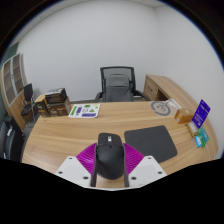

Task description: Arrange mouse

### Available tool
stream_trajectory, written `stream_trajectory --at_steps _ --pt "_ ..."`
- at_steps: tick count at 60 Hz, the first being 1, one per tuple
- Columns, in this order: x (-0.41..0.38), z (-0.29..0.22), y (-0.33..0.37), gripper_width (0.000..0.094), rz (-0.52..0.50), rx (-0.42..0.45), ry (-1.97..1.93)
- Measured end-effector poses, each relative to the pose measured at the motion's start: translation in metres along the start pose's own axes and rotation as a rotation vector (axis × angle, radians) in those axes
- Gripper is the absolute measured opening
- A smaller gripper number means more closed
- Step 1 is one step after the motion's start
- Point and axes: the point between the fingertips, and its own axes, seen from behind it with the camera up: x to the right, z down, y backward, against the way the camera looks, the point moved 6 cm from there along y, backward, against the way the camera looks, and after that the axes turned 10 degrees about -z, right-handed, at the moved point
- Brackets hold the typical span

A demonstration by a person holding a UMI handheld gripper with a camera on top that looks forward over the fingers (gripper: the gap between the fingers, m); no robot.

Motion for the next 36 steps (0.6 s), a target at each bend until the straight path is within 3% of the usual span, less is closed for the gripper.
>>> stream_trajectory --at_steps 14,28,36 --pt "0.112 -0.057 0.02 0.0369 0.136 0.086 0.0" --pt "0.196 -0.027 -0.025 0.0367 0.209 0.027 -0.021" --pt "0.221 0.005 -0.063 0.0368 0.198 -0.016 -0.061"
